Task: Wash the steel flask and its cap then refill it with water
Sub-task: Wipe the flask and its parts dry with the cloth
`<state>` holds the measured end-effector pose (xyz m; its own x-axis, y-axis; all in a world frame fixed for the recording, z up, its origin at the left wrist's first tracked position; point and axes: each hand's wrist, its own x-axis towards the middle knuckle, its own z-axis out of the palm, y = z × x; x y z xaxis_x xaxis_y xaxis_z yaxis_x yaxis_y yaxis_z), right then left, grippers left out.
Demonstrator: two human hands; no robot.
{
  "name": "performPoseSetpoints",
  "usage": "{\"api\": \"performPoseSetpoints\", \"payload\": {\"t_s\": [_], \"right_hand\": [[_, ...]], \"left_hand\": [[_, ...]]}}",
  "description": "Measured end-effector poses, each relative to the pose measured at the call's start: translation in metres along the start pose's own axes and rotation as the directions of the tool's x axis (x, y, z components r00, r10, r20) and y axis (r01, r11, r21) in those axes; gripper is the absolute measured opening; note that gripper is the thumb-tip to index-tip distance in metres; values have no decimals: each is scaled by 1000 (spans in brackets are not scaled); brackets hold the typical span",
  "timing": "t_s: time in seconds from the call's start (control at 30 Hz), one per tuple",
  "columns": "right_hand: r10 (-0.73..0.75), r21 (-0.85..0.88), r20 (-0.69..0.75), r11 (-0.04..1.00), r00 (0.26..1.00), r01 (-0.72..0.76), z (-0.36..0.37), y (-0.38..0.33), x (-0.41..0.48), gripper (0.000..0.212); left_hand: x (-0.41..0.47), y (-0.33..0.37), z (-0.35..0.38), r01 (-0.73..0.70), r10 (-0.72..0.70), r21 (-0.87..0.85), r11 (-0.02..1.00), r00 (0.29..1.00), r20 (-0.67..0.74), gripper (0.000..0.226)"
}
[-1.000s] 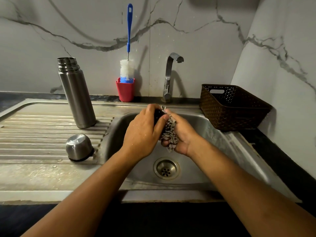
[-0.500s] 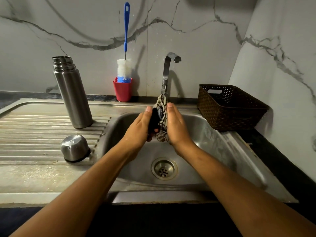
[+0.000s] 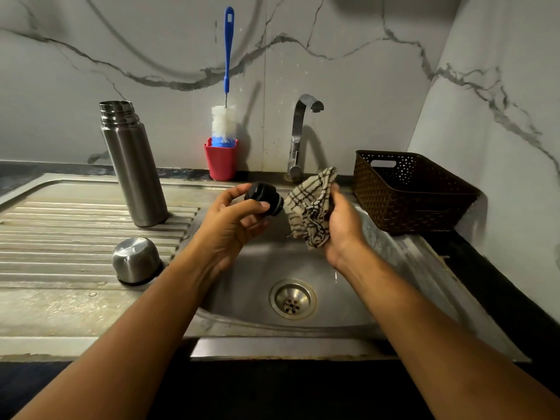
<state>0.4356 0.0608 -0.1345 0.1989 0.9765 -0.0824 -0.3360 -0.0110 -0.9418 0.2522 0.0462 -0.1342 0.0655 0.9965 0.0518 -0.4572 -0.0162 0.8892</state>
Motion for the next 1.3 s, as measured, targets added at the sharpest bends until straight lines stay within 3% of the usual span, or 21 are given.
{"api": "performPoseSetpoints", "payload": {"t_s": [0.07,0.13,0.23,0.33,0.37,0.4,0.5,0.57,0.63,0.67,0.73,0.77,0.83,0.9,0.93,1.0,1.07,1.13,1.2,1.23,1.3], "right_hand": [[-168,35,-23,985,985,169,0,-6,-1,43],[-382,12,-16,924,924,382,0,-16,-8,40],[-613,-149,202,752,764,642,-1,-16,-19,43],[-516,-476,562,438,647,763,10,11,-26,46],[-475,-550,601,339,643,763,16,21,-27,47],[-464,-589,586,318,664,743,22,27,-28,46],[-499,-546,448,504,742,669,31,25,-28,32],[-423,-491,329,687,844,535,32,19,-26,31],[-138,-367,214,906,967,211,28,9,-23,40],[28,-324,190,945,981,35,23,6,-22,45],[278,-310,195,927,941,-210,9,1,-20,53],[331,-292,213,920,919,-263,3,-1,-18,55],[295,-222,226,944,928,-246,-6,-5,-12,55],[93,-97,222,993,971,-73,-12,-12,-3,51],[-61,-84,239,993,969,83,-13,-15,-3,45],[-299,-291,357,865,885,410,-9,-13,-11,32],[-351,-414,488,713,800,565,-1,2,-19,27],[-289,-427,467,754,836,499,8,8,-22,30],[-88,-426,368,869,926,252,11,0,-20,40],[82,-453,321,888,944,77,9,-6,-18,49],[372,-519,299,836,879,-177,1,-12,-15,63]], "left_hand": [[-1,2,0,19,-20,-46,999,1000,-1,61],[-1,4,0,40,-40,-84,996,999,0,52],[-4,1,10,71,-71,-29,997,997,-21,34],[-7,-14,20,61,-57,146,987,998,-32,38],[-8,-19,21,54,-48,207,977,998,-32,38],[-8,-22,19,39,-32,267,963,999,-28,37],[-9,-20,15,-54,50,429,902,999,21,40],[-11,-19,16,-120,111,537,835,993,50,34],[-15,-18,18,-210,146,668,714,978,152,29],[-16,-18,19,-250,137,736,629,968,212,29],[-18,-18,19,-313,110,811,494,948,299,34],[-20,-17,18,-328,108,811,484,942,317,38],[-19,-16,16,-317,138,769,555,947,290,42],[-16,-13,12,-240,144,699,674,970,194,41],[-15,-12,10,-205,137,668,715,979,154,39],[-12,-15,9,-202,151,653,730,979,135,36],[-11,-19,8,-261,194,688,677,965,176,33],[-11,-18,5,-328,242,742,585,944,226,32],[-12,-14,1,-427,283,785,449,901,328,40],[-12,-13,0,-483,287,791,376,872,396,45],[-12,-13,3,-543,250,797,265,837,487,51]]}}
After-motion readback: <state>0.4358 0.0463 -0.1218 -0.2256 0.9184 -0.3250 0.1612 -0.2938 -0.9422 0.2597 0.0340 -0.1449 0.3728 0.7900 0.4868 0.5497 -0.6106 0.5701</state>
